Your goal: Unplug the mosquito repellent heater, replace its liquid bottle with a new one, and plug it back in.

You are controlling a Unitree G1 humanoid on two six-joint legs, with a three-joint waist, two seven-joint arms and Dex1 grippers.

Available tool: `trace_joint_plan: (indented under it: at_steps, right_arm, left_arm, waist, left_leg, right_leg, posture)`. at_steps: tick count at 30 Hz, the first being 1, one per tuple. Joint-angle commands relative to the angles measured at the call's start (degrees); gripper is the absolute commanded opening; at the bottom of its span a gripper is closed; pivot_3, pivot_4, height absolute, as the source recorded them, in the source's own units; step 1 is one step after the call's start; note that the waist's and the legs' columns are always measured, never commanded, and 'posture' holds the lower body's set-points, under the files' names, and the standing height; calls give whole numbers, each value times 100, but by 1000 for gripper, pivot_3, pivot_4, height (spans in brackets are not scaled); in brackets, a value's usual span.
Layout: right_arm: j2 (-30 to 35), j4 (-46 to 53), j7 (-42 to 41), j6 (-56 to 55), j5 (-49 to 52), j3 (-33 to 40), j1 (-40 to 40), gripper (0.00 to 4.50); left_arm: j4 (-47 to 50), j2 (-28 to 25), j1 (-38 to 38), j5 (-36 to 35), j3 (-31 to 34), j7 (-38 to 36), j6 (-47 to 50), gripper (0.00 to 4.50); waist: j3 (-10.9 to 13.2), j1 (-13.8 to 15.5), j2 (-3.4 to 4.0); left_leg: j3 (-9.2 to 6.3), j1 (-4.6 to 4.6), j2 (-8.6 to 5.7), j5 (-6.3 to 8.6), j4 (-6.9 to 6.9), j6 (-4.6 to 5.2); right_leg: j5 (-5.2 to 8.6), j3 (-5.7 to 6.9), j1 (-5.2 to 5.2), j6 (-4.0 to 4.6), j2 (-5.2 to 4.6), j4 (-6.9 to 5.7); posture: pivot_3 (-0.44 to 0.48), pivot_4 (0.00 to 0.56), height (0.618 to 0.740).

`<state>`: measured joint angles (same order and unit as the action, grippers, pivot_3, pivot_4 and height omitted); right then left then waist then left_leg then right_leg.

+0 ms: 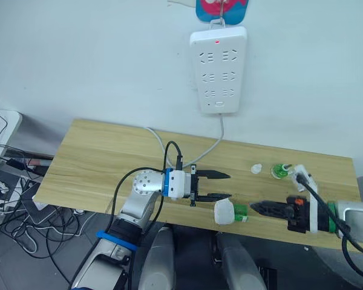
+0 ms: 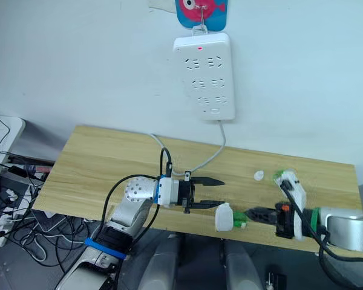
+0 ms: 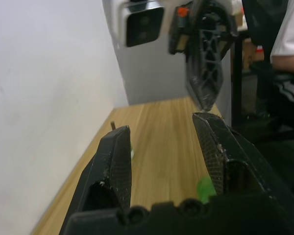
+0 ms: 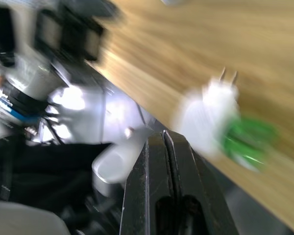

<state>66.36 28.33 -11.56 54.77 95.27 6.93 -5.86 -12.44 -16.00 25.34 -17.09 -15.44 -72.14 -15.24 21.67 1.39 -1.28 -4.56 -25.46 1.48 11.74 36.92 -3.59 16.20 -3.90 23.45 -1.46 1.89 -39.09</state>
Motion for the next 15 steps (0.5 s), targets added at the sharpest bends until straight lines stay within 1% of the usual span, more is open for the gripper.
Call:
trace_joint_plan:
  at_steps: [1,3,4,5,6,7,8,9,12,13,14,15]
  right_arm:
    - [-67,141,-207,66,-319,331,-86,185]
    - [-113,207,-278,98,-491,391,-130,548]
    - [-127,260,-327,114,-613,414,-149,902]
    - [-141,315,-373,134,-704,430,-161,1286]
    - [-149,376,-387,152,-807,434,-164,1671]
    - [-153,441,-404,173,-880,429,-162,1950]
    - [-157,517,-441,187,-954,418,-154,2362]
    - [-178,573,-432,201,-980,414,-150,2677]
    - [-298,730,-221,236,-970,355,-152,3826]
    - [-345,795,-138,242,-985,329,-169,4240]
    - [-395,865,-33,251,-1014,292,-189,4485]
    - [-441,921,48,258,-1033,264,-201,4485]
  left_arm:
    - [105,-9,-125,-6,13,55,-7,2240]
    - [136,-28,-150,-17,8,55,-9,2240]
    - [145,-36,-157,-25,16,61,-2,2240]
    - [157,-47,-164,-47,30,53,20,2538]
    - [174,-70,-175,-77,44,35,56,2661]
    - [189,-97,-186,-101,60,15,80,2863]
    - [201,-126,-199,-126,77,-10,98,3211]
    - [213,-163,-217,-147,89,-43,117,3491]
    - [228,-316,-309,-199,125,-156,86,4493]
    - [248,-368,-348,-217,135,-184,91,4500]
    - [273,-421,-394,-230,148,-211,89,4500]
    - [300,-466,-433,-248,155,-239,104,4500]
  waist:
    - [0,-12,0]
    - [0,-11,0]
    - [0,-10,0]
    - [0,-8,0]
    - [0,-8,0]
    - [0,-8,0]
    - [0,-8,0]
    - [0,-8,0]
    - [0,-9,0]
    - [0,-9,0]
    - [0,-8,0]
    - [0,-8,0]
  left_leg:
    - [2,1,1,0,1,0]
    - [7,4,2,0,0,0]
    - [5,3,2,0,1,0]
    - [5,3,1,0,0,0]
    - [5,3,1,0,-2,0]
    - [4,2,1,0,-2,0]
    - [4,2,1,0,-2,0]
    - [4,2,1,0,-2,0]
    - [4,3,2,0,-2,0]
    - [4,2,2,0,-2,0]
    - [4,2,2,0,-3,0]
    - [4,2,2,0,-3,0]
  right_leg:
    - [0,-1,0,0,0,-1]
    - [0,-3,0,0,1,-1]
    - [0,-5,0,0,1,-1]
    - [0,-5,0,0,1,1]
    - [0,-4,0,0,1,1]
    - [0,-4,0,0,1,1]
    - [0,-4,0,-1,2,1]
    - [0,-3,0,-1,2,1]
    - [0,-5,0,-1,2,1]
    - [0,-6,0,0,2,1]
    - [0,-8,0,0,1,1]
    - [1,-7,0,0,1,2]
  posture:
    - [106,378,740]
    - [98,379,740]
    - [98,379,740]
    - [98,379,740]
    - [98,379,740]
    - [98,379,740]
    - [98,379,740]
    - [98,379,740]
    - [101,381,740]
    - [101,381,740]
    - [101,381,740]
    - [101,381,740]
